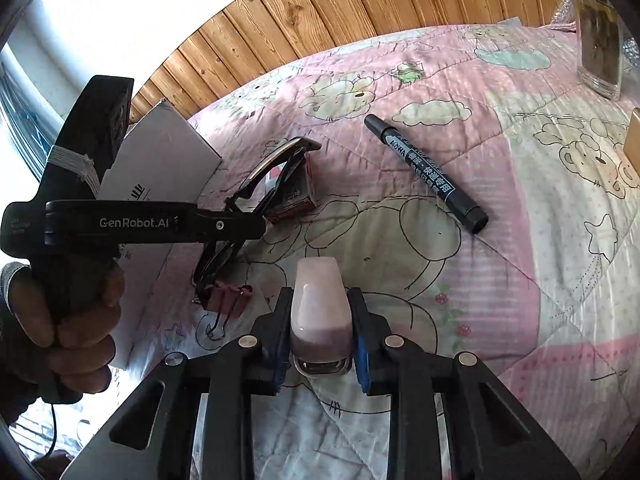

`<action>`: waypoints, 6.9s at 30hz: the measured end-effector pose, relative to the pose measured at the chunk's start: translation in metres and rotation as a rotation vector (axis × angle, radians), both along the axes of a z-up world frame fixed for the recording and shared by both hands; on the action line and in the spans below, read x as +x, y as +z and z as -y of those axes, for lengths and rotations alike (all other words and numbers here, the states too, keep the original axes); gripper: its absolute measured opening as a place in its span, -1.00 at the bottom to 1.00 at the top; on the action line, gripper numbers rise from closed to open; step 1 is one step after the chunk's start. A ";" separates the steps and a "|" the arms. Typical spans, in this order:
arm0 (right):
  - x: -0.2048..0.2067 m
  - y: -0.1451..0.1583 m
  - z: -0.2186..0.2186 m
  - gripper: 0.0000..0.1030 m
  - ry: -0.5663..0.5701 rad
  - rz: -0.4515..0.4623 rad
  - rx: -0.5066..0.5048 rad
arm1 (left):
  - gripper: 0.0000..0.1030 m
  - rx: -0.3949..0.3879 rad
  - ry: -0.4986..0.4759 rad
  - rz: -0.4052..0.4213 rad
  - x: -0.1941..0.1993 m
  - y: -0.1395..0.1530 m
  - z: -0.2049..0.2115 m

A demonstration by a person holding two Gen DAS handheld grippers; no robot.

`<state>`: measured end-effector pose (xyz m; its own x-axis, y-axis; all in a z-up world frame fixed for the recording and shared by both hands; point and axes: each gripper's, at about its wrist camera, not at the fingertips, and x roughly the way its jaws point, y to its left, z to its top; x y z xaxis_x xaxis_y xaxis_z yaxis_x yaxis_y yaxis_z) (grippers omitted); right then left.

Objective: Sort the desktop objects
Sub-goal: 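Grasp the black glasses with the left tool while the right tool grasps the pink stapler, then carry the glasses and stapler in both tools over the open box, then open the left tool to drop the glasses while the right tool releases the stapler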

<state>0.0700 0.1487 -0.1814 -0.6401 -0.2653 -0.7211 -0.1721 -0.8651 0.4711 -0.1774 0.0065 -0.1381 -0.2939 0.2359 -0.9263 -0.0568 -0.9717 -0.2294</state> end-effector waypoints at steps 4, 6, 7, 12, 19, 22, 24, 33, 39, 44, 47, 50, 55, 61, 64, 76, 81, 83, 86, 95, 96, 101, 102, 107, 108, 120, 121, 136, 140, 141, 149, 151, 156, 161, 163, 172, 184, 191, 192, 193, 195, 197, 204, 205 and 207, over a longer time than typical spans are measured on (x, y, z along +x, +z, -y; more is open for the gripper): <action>0.008 0.008 0.002 -0.47 -0.008 -0.002 -0.018 | -0.06 -0.016 -0.004 -0.015 0.004 0.005 -0.002; 0.013 0.014 0.004 -0.47 -0.008 -0.011 -0.014 | -0.12 -0.011 -0.005 -0.024 0.009 0.010 -0.002; 0.016 0.015 0.005 -0.47 -0.007 -0.012 -0.012 | -0.15 -0.012 -0.005 -0.030 0.011 0.014 -0.003; 0.025 0.022 0.009 -0.47 -0.019 -0.022 0.017 | -0.18 -0.006 0.005 -0.058 0.024 0.031 -0.002; 0.041 0.038 0.019 -0.47 -0.014 -0.052 0.031 | -0.19 0.008 0.019 -0.090 0.050 0.052 -0.002; 0.047 0.046 0.025 -0.47 -0.004 -0.065 0.048 | -0.19 0.008 0.024 -0.109 0.066 0.063 -0.002; 0.049 0.050 0.030 -0.47 0.005 -0.074 0.060 | -0.19 0.003 0.027 -0.119 0.077 0.069 -0.003; 0.069 0.074 0.054 -0.47 0.041 -0.120 0.095 | -0.19 0.008 0.030 -0.177 0.129 0.098 -0.001; 0.081 0.090 0.071 -0.47 0.064 -0.152 0.109 | -0.19 0.015 0.028 -0.225 0.158 0.118 0.005; 0.089 0.104 0.084 -0.47 0.082 -0.178 0.121 | -0.19 0.036 0.039 -0.239 0.178 0.127 0.013; 0.093 0.112 0.092 -0.47 0.095 -0.193 0.126 | -0.19 0.053 0.054 -0.248 0.189 0.132 0.020; 0.095 0.119 0.100 -0.47 0.110 -0.205 0.130 | -0.19 0.071 0.066 -0.260 0.200 0.138 0.027; 0.095 0.135 0.116 -0.47 0.145 -0.234 0.137 | -0.19 0.093 0.085 -0.285 0.215 0.149 0.040; 0.088 0.158 0.136 -0.47 0.193 -0.272 0.156 | -0.19 0.117 0.139 -0.322 0.227 0.163 0.065; 0.082 0.168 0.145 -0.47 0.221 -0.284 0.166 | -0.19 0.128 0.170 -0.336 0.231 0.169 0.081; 0.046 0.191 0.184 -0.47 0.327 -0.300 0.157 | -0.19 0.162 0.286 -0.364 0.238 0.176 0.142; 0.027 0.200 0.198 -0.47 0.361 -0.299 0.168 | -0.19 0.177 0.323 -0.356 0.234 0.173 0.163; 0.019 0.203 0.202 -0.47 0.375 -0.299 0.177 | -0.19 0.185 0.333 -0.349 0.232 0.170 0.171; 0.007 0.205 0.208 -0.47 0.397 -0.289 0.186 | -0.19 0.189 0.339 -0.339 0.227 0.167 0.179; -0.036 0.203 0.215 -0.47 0.433 -0.252 0.179 | -0.19 0.176 0.328 -0.292 0.204 0.155 0.195; -0.040 0.203 0.216 -0.47 0.435 -0.249 0.180 | -0.19 0.172 0.327 -0.284 0.201 0.153 0.197; -0.066 0.201 0.217 -0.47 0.442 -0.219 0.164 | -0.19 0.159 0.314 -0.233 0.182 0.140 0.203; -0.071 0.201 0.218 -0.47 0.444 -0.214 0.162 | -0.19 0.153 0.311 -0.224 0.179 0.138 0.204; -0.097 0.196 0.220 -0.47 0.458 -0.187 0.162 | -0.18 0.131 0.280 -0.197 0.163 0.129 0.207; -0.103 0.195 0.220 -0.47 0.459 -0.179 0.162 | -0.19 0.127 0.273 -0.191 0.161 0.127 0.208; -0.154 0.181 0.214 -0.47 0.455 -0.105 0.138 | -0.20 0.090 0.199 -0.131 0.141 0.107 0.211; -0.157 0.180 0.215 -0.47 0.455 -0.099 0.137 | -0.20 0.091 0.195 -0.127 0.140 0.105 0.211; -0.211 0.155 0.232 -0.47 0.507 -0.011 0.249 | -0.21 0.054 0.104 -0.066 0.131 0.090 0.206; -0.223 0.144 0.234 -0.47 0.519 0.021 0.266 | -0.21 0.055 0.072 -0.052 0.126 0.087 0.200; -0.226 0.141 0.234 -0.47 0.522 0.031 0.268 | -0.21 0.060 0.062 -0.045 0.125 0.086 0.198; -0.248 0.121 0.236 -0.47 0.538 0.102 0.266 | -0.21 0.117 0.017 0.045 0.115 0.069 0.190; -0.254 0.116 0.238 -0.47 0.544 0.119 0.278 | -0.21 0.118 0.009 0.060 0.113 0.065 0.191; -0.264 0.105 0.242 -0.47 0.563 0.164 0.300 | -0.20 0.116 0.008 0.084 0.108 0.060 0.190; -0.273 0.089 0.244 -0.47 0.583 0.235 0.307 | -0.20 0.126 0.018 0.104 0.108 0.053 0.187; -0.277 0.081 0.246 -0.47 0.595 0.267 0.312 | -0.20 0.129 0.018 0.112 0.108 0.051 0.185; -0.283 0.065 0.250 -0.47 0.613 0.322 0.339 | -0.19 0.130 0.021 0.138 0.107 0.044 0.181; -0.276 0.082 0.238 -0.31 0.582 0.291 0.315 | -0.02 0.132 0.052 0.125 0.111 0.052 0.179; -0.255 0.103 0.231 -0.17 0.591 0.260 0.296 | -0.01 0.106 0.049 0.114 0.128 0.063 0.168; -0.251 0.106 0.230 -0.13 0.592 0.256 0.293 | -0.01 0.101 0.049 0.110 0.131 0.065 0.167; -0.247 0.108 0.230 -0.11 0.595 0.253 0.294 | -0.01 0.098 0.050 0.105 0.132 0.067 0.167; -0.239 0.112 0.229 -0.10 0.601 0.248 0.295 | -0.01 0.085 0.051 0.094 0.133 0.073 0.173; -0.231 0.116 0.229 -0.10 0.607 0.242 0.292 | -0.01 0.073 0.052 0.083 0.139 0.078 0.171; -0.202 0.136 0.231 -0.06 0.622 0.192 0.287 | -0.01 0.027 0.055 0.042 0.149 0.100 0.175; -0.198 0.140 0.230 -0.05 0.621 0.182 0.284 | -0.01 0.018 0.055 0.036 0.149 0.102 0.177; -0.192 0.147 0.228 -0.02 0.617 0.160 0.278 | -0.01 0.002 0.054 0.021 0.152 0.105 0.174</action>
<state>-0.1221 -0.0796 -0.0343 -0.3114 -0.3384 -0.8880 0.3408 -0.9120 0.2281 -0.0252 -0.1675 -0.0334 -0.2870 0.2224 -0.9318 0.0007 -0.9726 -0.2323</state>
